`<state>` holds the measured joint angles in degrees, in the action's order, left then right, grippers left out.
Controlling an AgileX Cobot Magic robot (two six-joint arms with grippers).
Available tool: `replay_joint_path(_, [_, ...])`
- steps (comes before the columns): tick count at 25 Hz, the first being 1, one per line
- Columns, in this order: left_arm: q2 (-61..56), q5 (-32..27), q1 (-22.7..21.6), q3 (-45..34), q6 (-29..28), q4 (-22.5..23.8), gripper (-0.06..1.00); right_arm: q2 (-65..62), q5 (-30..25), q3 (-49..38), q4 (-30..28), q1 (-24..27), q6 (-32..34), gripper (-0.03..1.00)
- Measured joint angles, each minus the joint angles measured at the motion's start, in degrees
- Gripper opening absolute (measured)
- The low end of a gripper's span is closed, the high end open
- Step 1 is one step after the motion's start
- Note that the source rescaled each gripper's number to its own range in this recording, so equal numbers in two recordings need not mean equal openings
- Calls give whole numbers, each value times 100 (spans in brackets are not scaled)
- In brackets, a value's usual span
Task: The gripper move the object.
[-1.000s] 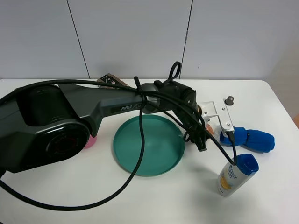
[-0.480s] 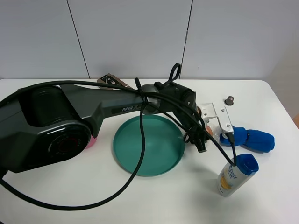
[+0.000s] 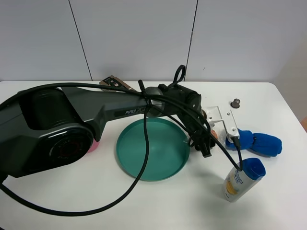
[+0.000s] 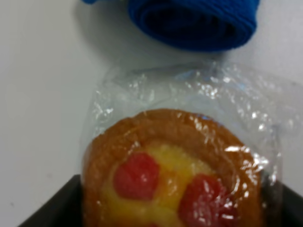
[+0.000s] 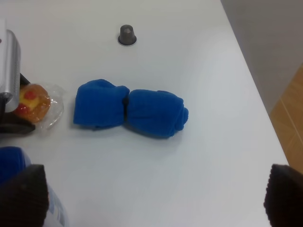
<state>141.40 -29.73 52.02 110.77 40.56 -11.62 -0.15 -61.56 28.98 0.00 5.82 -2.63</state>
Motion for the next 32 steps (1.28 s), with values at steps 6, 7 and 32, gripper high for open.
replay_joint_path(6, [0, 7, 0, 0, 0, 0, 88, 0, 0, 0, 0, 0, 0, 100])
replay_joint_path(7, [0, 7, 0, 0, 0, 0, 94, 0, 0, 0, 0, 0, 0, 100])
replay_joint_path(32, [-1703, -1105, -800, 6, -1916, 838, 100, 0, 0, 0, 0, 0, 0, 100])
